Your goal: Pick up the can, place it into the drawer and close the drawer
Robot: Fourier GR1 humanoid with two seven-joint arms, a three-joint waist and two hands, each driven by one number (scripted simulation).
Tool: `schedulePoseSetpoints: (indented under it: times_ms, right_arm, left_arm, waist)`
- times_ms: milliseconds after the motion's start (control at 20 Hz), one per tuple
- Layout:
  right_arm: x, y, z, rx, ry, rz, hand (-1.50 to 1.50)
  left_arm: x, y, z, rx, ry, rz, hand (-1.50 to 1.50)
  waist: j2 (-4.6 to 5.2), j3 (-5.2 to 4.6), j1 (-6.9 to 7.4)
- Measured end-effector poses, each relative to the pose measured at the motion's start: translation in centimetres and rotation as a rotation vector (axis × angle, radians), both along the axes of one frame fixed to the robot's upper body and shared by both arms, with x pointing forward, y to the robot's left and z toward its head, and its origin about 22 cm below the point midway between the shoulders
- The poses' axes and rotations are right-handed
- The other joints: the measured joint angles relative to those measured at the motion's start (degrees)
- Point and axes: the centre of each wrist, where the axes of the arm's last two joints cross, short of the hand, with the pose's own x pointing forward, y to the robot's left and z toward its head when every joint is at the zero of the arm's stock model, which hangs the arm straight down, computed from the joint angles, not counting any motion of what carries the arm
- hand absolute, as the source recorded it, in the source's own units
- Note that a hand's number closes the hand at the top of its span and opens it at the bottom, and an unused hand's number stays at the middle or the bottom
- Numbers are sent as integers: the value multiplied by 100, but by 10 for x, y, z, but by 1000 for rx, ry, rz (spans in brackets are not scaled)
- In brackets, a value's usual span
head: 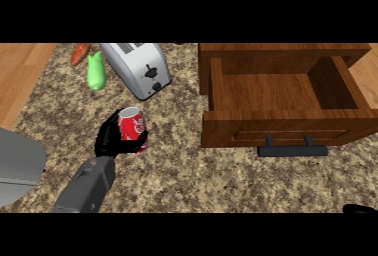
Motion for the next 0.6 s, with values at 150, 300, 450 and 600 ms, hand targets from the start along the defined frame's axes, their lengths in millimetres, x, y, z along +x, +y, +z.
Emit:
schedulePoseSetpoints:
  times_ms: [150,300,450,600]
  right_arm:
    - [0,3,-4,-4,5,-5,-150]
    - [-2,1,-5,-5,-7,-15,-150]
    - [-4,-3,-3,-11,-3,-22,-150]
    - [-6,-5,-3,-17,-1,-34,-150]
  left_arm:
    - [17,-17,16,-11,-19,-11,150]
    - [31,-30,31,-14,-33,-32,150]
    - [50,-45,57,-1,-41,-68,150]
    - [64,-61,85,24,-72,-101,150]
  waist:
    - [-10,1,24]
    - [-17,3,36]
    - [-31,5,56]
    - [-45,8,83]
